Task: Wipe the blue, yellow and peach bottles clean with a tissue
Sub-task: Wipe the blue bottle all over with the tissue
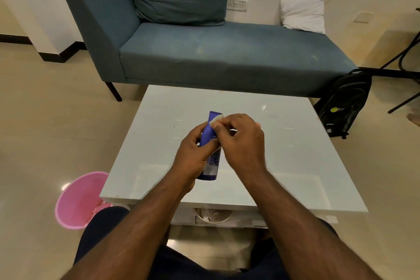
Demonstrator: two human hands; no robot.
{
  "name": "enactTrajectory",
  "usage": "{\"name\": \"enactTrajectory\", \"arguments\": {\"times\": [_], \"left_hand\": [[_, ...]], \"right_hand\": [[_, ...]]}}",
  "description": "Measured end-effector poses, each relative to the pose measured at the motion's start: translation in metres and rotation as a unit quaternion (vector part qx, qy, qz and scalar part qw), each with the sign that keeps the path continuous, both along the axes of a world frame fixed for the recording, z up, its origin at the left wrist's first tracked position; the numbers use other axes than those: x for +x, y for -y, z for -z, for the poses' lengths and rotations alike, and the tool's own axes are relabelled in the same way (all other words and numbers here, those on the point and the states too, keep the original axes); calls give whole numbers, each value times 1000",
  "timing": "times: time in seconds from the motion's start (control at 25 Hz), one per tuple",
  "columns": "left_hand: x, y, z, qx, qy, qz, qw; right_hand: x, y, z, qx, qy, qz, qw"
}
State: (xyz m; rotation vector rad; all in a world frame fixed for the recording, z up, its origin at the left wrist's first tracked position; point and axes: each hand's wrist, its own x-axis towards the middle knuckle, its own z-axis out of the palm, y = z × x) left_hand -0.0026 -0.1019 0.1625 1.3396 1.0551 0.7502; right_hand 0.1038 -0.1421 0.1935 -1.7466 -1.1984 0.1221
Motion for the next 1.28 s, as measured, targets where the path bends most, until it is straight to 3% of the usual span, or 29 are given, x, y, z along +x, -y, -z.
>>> {"name": "enactTrajectory", "arguments": {"times": [0.12,0.36,0.52,0.72,0.92,1.08,1.28], "left_hand": [[3,6,-1,20,14,11,1000],[3,4,-2,74,-11,-1,997],[6,5,5,119,-8,-11,993],[7,1,10,171,-18,-2,985],[7,4,15,213,-70,-30,974],[10,1,15,229,-56,-35,971],[9,6,13,216,-69,-22,974]], "right_hand": [[7,-8,-8,21,-119,33,992],[-7,-2,-3,37,5,9,999],[2,-10,-8,47,-165,54,984],[-14,-1,-3,20,-60,33,997],[-1,-10,-3,28,-269,54,961],[-11,-3,-2,6,-161,36,986],[8,-12,-2,46,-231,70,969]]}}
